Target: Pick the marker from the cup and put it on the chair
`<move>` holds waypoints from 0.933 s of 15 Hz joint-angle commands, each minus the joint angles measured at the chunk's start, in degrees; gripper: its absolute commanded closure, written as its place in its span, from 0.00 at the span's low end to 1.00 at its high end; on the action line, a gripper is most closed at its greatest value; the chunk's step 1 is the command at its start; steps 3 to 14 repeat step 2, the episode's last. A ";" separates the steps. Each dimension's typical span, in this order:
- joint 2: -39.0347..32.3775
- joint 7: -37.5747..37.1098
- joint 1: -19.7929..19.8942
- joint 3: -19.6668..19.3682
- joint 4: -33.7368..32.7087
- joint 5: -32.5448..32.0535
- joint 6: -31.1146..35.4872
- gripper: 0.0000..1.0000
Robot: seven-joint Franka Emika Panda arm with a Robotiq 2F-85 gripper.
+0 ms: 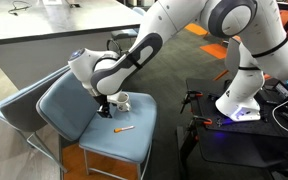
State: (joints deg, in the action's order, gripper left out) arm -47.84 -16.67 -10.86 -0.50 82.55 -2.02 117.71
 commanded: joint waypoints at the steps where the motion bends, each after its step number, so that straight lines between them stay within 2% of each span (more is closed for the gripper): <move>1: 4.16 2.59 0.11 0.69 3.66 -0.62 -1.61 0.00; 14: 4.58 2.65 0.01 0.77 3.84 -0.59 -3.03 0.00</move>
